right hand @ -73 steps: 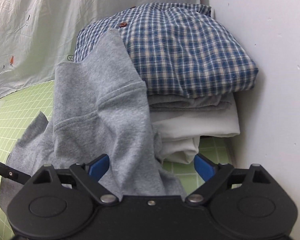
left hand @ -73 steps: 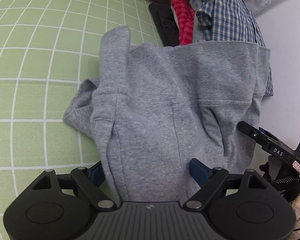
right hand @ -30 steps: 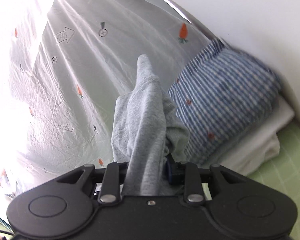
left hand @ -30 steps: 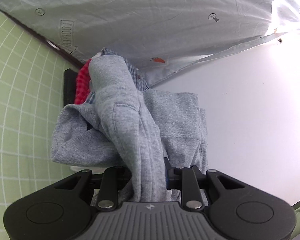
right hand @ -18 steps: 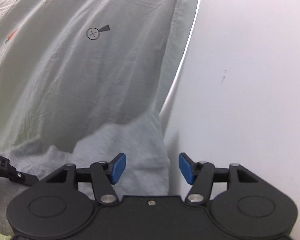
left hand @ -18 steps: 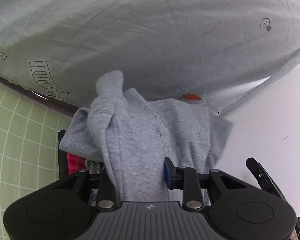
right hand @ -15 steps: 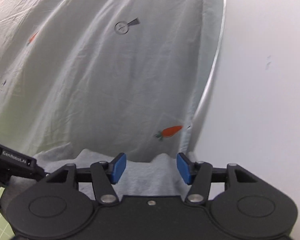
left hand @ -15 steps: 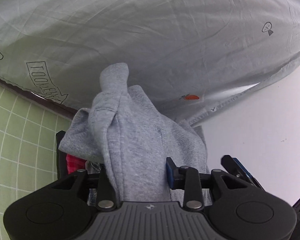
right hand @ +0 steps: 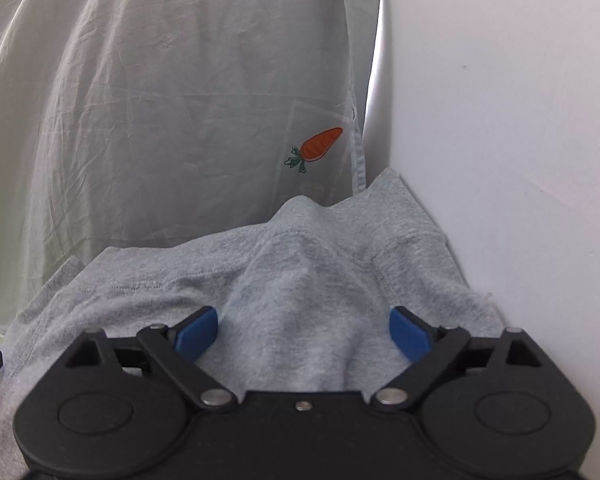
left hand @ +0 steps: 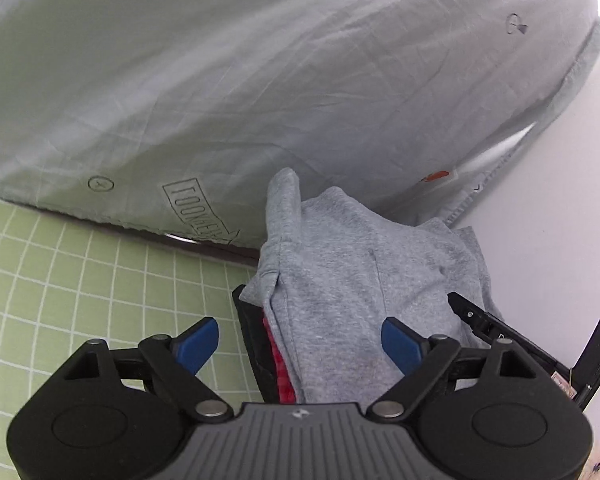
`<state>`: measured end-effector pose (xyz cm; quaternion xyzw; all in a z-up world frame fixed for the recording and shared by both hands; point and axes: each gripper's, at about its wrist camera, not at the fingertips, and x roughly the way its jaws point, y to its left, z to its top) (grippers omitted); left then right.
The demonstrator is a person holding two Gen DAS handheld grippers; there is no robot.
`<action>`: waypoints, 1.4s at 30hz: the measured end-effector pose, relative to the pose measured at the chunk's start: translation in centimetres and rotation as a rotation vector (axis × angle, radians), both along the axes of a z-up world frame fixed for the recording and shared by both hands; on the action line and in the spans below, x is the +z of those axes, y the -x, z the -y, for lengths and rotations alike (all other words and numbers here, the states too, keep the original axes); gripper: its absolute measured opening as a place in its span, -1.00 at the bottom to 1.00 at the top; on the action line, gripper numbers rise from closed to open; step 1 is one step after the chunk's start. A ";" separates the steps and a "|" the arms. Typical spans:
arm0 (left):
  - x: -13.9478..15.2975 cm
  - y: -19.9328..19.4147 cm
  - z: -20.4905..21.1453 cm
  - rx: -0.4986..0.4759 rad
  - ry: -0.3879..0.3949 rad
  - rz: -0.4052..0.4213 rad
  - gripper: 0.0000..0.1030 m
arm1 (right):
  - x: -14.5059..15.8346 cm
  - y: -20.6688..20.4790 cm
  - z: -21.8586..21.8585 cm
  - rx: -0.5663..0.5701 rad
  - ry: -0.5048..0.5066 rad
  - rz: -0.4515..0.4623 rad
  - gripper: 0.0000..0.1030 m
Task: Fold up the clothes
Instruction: 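Open both grippers to release the hoodie on the stack and pull back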
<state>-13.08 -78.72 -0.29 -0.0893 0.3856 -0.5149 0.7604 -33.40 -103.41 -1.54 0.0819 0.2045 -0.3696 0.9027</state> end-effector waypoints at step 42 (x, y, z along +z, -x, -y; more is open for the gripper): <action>3.3 24.2 -20.7 -0.093 -0.186 0.377 1.00 | 1.5 22.3 -34.2 -0.207 -0.197 -0.025 1.00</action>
